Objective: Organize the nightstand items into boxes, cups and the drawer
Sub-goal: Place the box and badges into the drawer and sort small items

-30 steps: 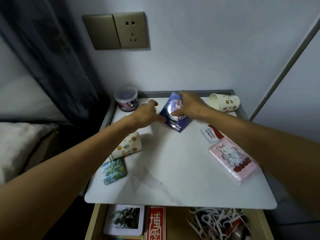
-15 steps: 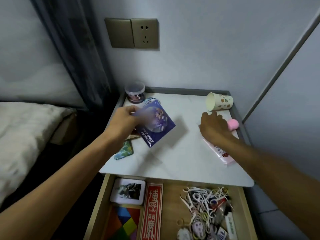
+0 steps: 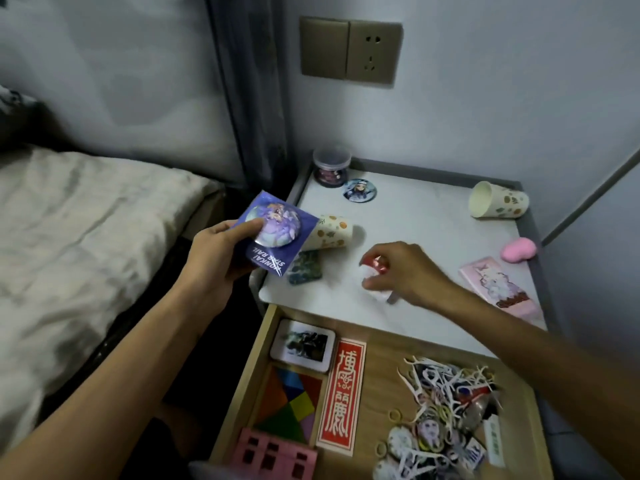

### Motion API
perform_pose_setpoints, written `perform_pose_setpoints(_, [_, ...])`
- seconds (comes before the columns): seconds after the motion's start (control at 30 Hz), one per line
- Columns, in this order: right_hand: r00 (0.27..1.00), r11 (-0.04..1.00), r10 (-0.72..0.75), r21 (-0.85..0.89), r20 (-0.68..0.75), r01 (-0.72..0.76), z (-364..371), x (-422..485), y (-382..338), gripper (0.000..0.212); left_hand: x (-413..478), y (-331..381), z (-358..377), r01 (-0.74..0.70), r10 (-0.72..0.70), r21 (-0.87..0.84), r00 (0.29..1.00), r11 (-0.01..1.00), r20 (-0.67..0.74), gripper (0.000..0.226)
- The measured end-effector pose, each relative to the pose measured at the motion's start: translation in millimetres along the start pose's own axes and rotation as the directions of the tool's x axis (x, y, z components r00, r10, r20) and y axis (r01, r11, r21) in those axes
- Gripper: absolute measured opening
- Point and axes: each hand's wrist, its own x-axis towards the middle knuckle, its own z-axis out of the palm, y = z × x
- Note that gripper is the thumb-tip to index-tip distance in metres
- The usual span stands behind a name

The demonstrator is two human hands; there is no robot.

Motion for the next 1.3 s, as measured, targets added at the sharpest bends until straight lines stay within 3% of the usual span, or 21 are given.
perform_pose_setpoints(0.1, [0.985,0.988,-0.156,0.003,0.07,0.157,30,4,-29,0.046,4,-11,-11,0.031,-0.032,-0.037,0.999,0.999,-0.02,0.016])
perform_pose_setpoints(0.2, [0.975,0.976,-0.21,-0.043,0.073,0.213,50,25,-44,0.055,7,-18,-24,0.059,-0.063,-0.085,0.997,0.995,-0.045,0.029])
perform_pose_setpoints(0.3, [0.983,0.981,-0.172,-0.083,0.065,0.177,61,42,-45,0.06,11,-14,-33,0.088,-0.095,-0.135,0.994,0.987,-0.05,0.037])
perform_pose_setpoints(0.53, [0.99,0.958,-0.103,-0.256,0.101,0.126,68,58,-50,0.068,20,-6,-40,0.143,-0.148,-0.226,0.989,0.964,-0.009,0.025])
perform_pose_setpoints(0.7, [0.989,0.937,0.051,-0.349,0.138,0.0,59,56,-58,0.056,23,-10,-38,0.181,-0.184,-0.192,0.983,0.965,0.003,0.037])
perform_pose_setpoints(0.8, [0.985,0.973,0.106,-0.219,0.137,-0.074,58,50,-55,0.047,21,-14,-36,0.186,-0.187,-0.126,0.982,0.974,-0.001,0.037])
perform_pose_setpoints(0.93, [0.99,0.986,0.127,0.104,0.058,-0.132,61,39,-50,0.038,20,-17,-36,0.158,-0.158,-0.014,0.987,0.987,0.003,0.041])
perform_pose_setpoints(1.07, [0.975,0.864,0.221,0.456,0.039,-0.214,54,21,-34,0.033,15,-16,-41,-0.027,0.033,0.145,0.999,0.989,-0.038,0.046])
perform_pose_setpoints(1.13, [0.967,0.785,0.249,0.574,0.054,-0.234,48,8,-25,0.03,11,-16,-44,-0.124,0.112,0.261,0.992,0.957,0.061,0.042])
perform_pose_setpoints(1.2, [0.964,0.717,0.243,0.649,0.11,-0.255,44,-6,-17,0.027,2,-20,-41,-0.134,0.057,0.379,0.977,0.916,0.207,0.031])
perform_pose_setpoints(1.3, [0.964,0.656,0.223,0.708,0.147,-0.26,41,-17,-14,0.025,-9,-29,-30,-0.082,-0.091,0.516,0.949,0.852,0.302,0.025])
